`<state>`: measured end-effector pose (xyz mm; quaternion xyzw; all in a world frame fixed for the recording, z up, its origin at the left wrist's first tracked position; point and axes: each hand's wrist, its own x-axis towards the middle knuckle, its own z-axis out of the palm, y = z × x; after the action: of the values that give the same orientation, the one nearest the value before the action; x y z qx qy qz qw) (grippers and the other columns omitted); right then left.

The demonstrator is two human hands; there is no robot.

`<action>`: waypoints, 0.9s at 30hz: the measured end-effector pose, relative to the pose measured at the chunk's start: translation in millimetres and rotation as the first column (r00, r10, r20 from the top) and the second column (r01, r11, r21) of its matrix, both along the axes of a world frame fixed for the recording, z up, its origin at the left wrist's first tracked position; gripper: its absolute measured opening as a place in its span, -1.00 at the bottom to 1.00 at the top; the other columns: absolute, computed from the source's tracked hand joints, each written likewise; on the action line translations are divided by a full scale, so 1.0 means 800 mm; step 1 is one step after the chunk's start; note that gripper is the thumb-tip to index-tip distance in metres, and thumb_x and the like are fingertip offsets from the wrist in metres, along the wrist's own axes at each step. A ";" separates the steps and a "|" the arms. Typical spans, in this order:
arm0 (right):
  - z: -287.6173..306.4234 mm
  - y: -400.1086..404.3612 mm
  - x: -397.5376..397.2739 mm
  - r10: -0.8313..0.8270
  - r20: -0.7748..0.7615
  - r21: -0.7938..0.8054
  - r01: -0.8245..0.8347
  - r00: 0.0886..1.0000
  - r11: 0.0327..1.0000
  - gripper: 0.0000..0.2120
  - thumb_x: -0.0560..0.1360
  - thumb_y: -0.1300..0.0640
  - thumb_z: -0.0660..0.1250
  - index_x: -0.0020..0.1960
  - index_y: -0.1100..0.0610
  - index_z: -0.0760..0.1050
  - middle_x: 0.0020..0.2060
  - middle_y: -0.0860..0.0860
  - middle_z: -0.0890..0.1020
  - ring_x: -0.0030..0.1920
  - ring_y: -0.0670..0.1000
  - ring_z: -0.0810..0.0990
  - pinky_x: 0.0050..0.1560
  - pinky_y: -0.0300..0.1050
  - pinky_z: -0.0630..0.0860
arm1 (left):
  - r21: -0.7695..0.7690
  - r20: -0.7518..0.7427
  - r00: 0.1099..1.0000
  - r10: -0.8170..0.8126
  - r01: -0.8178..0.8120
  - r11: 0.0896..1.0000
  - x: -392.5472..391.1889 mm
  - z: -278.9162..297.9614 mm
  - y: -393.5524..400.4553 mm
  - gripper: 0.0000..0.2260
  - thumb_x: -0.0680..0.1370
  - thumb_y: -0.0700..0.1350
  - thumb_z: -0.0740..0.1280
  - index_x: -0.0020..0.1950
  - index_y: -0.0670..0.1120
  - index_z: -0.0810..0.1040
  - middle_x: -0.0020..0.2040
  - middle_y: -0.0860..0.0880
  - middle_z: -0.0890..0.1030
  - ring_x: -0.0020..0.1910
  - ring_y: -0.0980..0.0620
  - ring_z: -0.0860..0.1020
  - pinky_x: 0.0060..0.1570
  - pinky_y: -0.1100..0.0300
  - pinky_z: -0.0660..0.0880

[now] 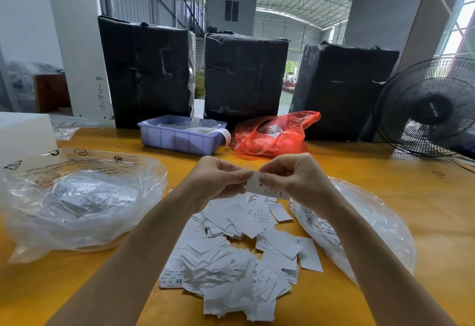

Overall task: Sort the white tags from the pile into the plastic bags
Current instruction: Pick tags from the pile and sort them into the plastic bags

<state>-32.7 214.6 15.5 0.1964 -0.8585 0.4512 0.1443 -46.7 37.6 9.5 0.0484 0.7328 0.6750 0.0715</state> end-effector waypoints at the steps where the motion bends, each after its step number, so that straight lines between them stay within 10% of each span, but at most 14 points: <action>1: 0.001 0.000 0.001 0.003 0.004 0.002 -0.003 1.000 1.000 -0.94 0.42 0.23 0.45 -0.11 0.19 0.64 -0.23 0.04 0.65 -0.22 0.00 0.62 -0.22 -0.21 0.59 | 0.003 -0.007 1.000 0.008 -0.008 1.000 0.000 0.000 -0.001 -0.86 0.38 -0.09 0.47 -0.15 -0.15 0.66 -0.32 -0.06 0.69 -0.41 0.15 0.63 -0.41 0.36 0.53; 27: 0.004 0.002 0.001 -0.087 -0.037 -0.058 0.085 0.996 0.995 -0.94 0.45 0.27 0.40 -0.18 0.15 0.56 -0.18 0.04 0.63 -0.16 -0.03 0.62 -0.22 -0.32 0.51 | 0.022 -0.008 1.000 -0.010 0.011 1.000 0.003 0.004 -0.005 -0.88 0.43 -0.08 0.44 -0.24 -0.12 0.69 -0.23 -0.04 0.71 -0.35 0.13 0.65 -0.42 0.35 0.53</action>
<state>-32.2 215.9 18.7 0.1638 -0.8500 0.4648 0.1859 -44.6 33.9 12.7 0.0557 0.7254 0.6823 0.0716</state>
